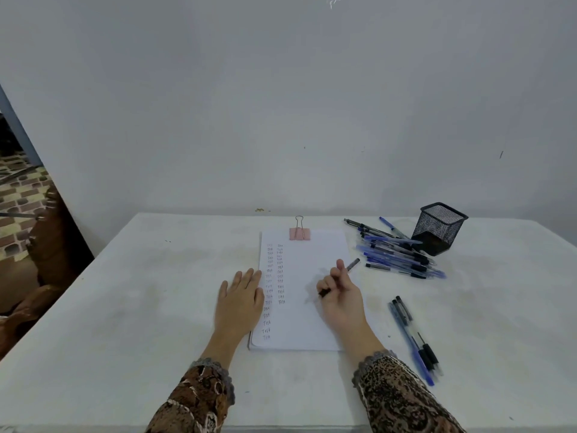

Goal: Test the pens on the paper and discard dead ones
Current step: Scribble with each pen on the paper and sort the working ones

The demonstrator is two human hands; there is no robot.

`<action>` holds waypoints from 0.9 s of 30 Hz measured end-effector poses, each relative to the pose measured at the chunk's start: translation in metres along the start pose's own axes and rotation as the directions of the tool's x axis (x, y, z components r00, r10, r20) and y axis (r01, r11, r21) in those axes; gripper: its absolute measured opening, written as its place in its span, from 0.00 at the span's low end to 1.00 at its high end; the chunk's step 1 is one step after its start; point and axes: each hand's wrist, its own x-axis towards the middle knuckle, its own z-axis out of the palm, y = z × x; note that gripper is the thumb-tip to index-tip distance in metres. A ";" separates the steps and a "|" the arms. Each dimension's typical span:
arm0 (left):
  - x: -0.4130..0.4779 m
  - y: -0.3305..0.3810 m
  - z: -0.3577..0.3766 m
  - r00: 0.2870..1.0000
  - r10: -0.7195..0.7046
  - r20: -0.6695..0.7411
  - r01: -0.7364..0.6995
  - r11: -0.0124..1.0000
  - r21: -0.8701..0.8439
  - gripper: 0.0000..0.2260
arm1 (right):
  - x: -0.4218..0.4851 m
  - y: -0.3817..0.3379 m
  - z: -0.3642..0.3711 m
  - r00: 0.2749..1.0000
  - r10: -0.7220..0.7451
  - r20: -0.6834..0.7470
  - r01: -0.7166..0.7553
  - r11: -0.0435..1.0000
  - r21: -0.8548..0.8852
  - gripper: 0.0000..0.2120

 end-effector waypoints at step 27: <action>0.002 0.000 0.002 1.000 -0.022 -0.006 0.022 1.000 0.017 0.22 | -0.047 -0.150 -0.033 0.884 -0.449 -0.129 -0.330 -0.405 -0.853 0.11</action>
